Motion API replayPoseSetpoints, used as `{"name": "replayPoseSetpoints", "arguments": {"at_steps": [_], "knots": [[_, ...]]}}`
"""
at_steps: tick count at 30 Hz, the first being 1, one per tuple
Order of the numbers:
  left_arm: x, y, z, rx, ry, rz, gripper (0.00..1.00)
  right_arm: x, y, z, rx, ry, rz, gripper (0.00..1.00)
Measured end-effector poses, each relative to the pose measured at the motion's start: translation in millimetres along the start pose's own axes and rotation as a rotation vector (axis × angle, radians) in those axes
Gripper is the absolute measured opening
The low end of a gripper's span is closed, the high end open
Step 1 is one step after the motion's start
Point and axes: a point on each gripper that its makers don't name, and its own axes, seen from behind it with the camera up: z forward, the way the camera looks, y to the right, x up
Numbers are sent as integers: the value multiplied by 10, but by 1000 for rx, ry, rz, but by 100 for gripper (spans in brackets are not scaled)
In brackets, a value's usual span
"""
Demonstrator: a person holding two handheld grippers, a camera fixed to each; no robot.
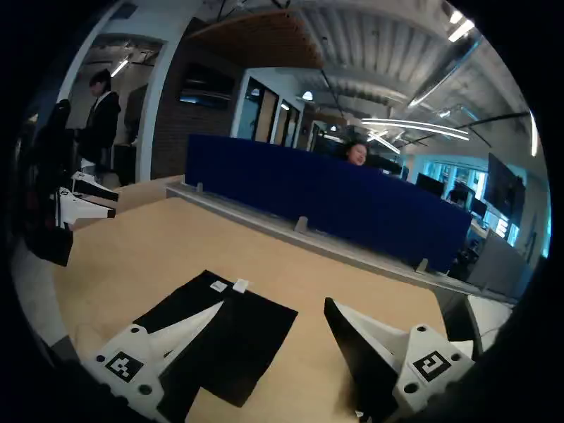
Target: Fold towel
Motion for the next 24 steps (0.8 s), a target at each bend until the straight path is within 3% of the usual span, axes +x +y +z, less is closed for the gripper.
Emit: {"name": "replayPoseSetpoints", "arguments": {"at_steps": [8,24], "knots": [[-186,86,164,-38,-49,48,94,-247,-106,36,50,-56,-15,100],[-1060,332,395,-92,-203,104,94,-1072,-271,283,93,-168,14,100]]}}
